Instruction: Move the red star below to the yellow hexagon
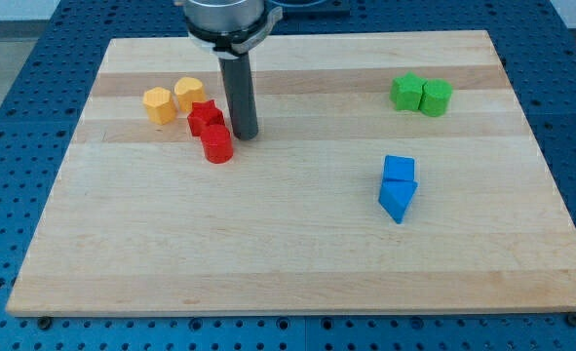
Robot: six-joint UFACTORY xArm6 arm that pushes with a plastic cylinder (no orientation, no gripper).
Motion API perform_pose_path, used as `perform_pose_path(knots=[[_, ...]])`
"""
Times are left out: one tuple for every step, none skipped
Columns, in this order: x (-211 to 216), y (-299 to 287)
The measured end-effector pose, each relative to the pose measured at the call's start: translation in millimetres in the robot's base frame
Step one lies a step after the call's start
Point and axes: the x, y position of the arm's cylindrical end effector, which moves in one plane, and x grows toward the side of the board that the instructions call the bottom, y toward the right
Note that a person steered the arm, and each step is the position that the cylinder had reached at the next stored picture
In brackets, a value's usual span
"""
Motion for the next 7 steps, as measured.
perform_pose_path(knots=[[-26, 2], [-22, -31], [5, -63], [13, -69], [39, -74], [54, -86], [44, -94]])
